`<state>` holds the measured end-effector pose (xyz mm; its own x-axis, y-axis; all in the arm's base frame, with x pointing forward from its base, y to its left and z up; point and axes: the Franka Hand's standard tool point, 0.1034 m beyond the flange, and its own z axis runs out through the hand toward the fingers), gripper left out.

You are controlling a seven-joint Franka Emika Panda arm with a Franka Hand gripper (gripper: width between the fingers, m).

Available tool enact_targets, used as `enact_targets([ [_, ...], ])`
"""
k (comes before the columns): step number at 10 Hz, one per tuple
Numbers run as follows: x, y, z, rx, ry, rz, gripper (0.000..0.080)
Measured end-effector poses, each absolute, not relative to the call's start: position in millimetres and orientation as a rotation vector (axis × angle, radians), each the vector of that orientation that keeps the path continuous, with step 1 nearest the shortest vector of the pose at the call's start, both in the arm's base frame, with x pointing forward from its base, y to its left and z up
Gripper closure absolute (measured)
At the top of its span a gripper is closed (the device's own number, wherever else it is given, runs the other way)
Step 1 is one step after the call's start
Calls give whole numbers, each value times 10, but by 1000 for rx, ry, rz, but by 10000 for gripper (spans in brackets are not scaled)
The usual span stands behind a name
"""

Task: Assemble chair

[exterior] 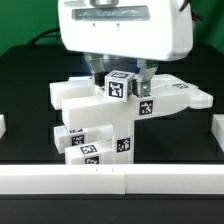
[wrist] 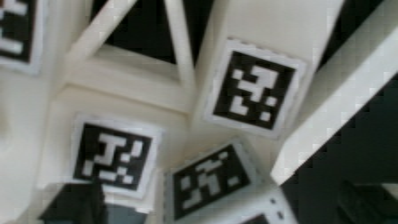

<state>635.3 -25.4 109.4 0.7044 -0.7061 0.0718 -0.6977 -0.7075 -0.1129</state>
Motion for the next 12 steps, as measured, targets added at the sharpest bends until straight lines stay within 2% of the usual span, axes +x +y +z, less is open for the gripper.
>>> enact_targets([
  [3, 6343, -244, 1080, -2927, 933, -177, 151],
  [4, 6341, -247, 1078, -2923, 943, -177, 201],
  [5, 6341, -247, 1079, -2923, 943, -177, 201],
  [6, 6341, -247, 1079, -2923, 943, -177, 375],
  [7, 6341, -246, 1079, -2920, 951, -176, 375],
  [8, 6342, -249, 1081, -2914, 969, -176, 531],
  [12, 6345, -267, 1083, -2819, 1196, -170, 530],
])
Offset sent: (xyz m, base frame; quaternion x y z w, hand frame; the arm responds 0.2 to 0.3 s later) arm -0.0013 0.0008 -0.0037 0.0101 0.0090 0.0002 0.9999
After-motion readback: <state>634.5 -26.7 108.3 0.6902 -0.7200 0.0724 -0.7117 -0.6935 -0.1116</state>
